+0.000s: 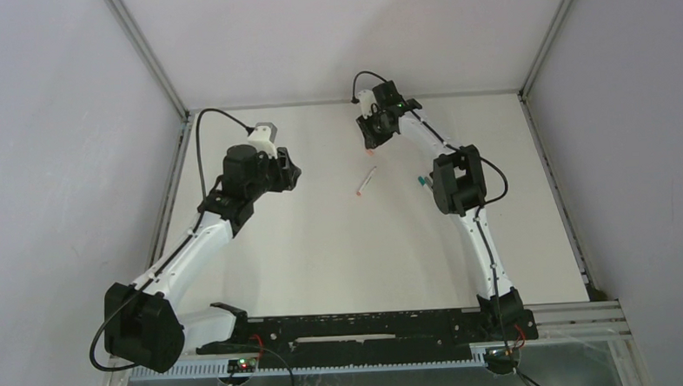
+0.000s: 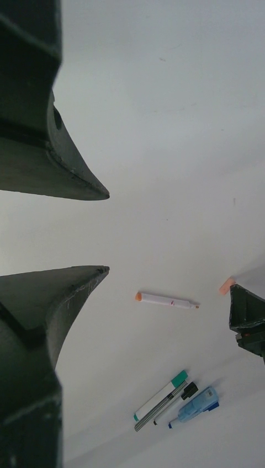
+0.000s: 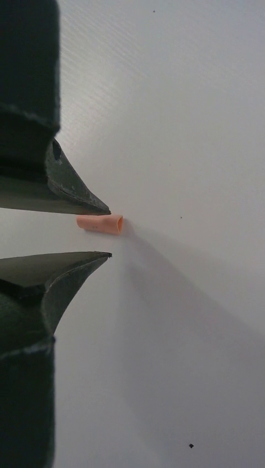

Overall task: Insert the pens into the pen caps
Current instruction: Move the pen cap to the center of the board.

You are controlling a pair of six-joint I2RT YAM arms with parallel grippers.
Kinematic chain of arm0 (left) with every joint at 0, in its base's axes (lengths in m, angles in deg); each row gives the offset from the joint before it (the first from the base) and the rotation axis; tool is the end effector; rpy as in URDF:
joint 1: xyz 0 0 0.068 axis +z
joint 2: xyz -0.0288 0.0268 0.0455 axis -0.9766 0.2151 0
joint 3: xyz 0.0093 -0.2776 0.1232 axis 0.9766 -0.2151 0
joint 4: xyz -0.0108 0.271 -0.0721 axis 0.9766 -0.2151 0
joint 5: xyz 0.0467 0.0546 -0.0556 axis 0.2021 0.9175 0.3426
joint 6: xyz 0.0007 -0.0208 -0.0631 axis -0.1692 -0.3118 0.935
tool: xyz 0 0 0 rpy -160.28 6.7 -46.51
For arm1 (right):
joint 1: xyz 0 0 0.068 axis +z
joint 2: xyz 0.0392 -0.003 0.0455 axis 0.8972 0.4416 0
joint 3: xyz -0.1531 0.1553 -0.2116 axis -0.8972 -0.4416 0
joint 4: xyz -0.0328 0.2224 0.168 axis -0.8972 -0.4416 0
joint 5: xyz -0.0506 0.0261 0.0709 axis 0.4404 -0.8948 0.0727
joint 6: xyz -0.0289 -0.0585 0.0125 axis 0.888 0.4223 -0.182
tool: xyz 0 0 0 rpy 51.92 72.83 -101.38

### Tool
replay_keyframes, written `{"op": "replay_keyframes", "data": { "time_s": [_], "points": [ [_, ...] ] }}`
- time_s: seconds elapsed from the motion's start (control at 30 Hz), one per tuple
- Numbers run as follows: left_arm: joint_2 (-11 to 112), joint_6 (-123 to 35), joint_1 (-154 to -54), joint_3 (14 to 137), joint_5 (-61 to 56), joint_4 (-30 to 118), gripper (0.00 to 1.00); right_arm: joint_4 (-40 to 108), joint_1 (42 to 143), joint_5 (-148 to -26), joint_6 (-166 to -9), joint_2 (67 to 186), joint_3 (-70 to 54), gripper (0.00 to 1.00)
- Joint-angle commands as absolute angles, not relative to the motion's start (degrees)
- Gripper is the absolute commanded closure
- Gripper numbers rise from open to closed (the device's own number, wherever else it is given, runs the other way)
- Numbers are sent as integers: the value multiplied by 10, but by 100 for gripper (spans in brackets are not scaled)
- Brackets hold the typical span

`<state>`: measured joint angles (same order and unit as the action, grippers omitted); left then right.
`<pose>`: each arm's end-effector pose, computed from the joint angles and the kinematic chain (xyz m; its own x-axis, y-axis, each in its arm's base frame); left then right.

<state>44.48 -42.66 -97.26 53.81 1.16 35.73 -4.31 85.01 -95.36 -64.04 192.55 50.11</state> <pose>0.2806 -0.1046 0.3080 -0.4773 -0.0689 -0.8760 0.3023 0.9232 -0.2373 0.5689 0.2362 0.1733 -0.5666 -0.5135 -0.6444 -0.6929 0.7201 0.0355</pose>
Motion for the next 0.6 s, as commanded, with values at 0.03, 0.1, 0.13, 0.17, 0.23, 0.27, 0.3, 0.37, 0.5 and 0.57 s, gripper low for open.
{"op": "replay_keyframes", "data": {
  "time_s": [0.03, 0.1, 0.13, 0.17, 0.23, 0.27, 0.3, 0.37, 0.5, 0.57],
  "points": [
    [443, -423, -967, 570, 12, 371, 49, -32, 862, -933, -641, 1928, 523, 64],
    [442, -423, -967, 570, 12, 371, 49, -36, 864, -931, -636, 1928, 522, 65],
    [441, -423, -967, 570, 12, 372, 49, -37, 865, -929, -635, 1928, 523, 66],
    [440, -423, -967, 569, 13, 371, 49, -38, 866, -928, -635, 1928, 522, 67],
    [437, -423, -967, 566, 13, 371, 49, -40, 868, -927, -633, 1928, 523, 68],
    [435, -423, -967, 565, 13, 371, 49, -44, 869, -926, -632, 1928, 523, 68],
    [433, -423, -967, 564, 13, 372, 49, -45, 870, -924, -632, 1928, 523, 69],
    [429, -422, -967, 559, 14, 371, 49, -49, 872, -920, -631, 1928, 523, 69],
    [420, -420, -968, 552, 15, 371, 49, -58, 876, -903, -640, 1929, 525, 71],
    [415, -420, -967, 549, 17, 371, 49, -67, 877, -896, -648, 1934, 528, 72]
  ]
}}
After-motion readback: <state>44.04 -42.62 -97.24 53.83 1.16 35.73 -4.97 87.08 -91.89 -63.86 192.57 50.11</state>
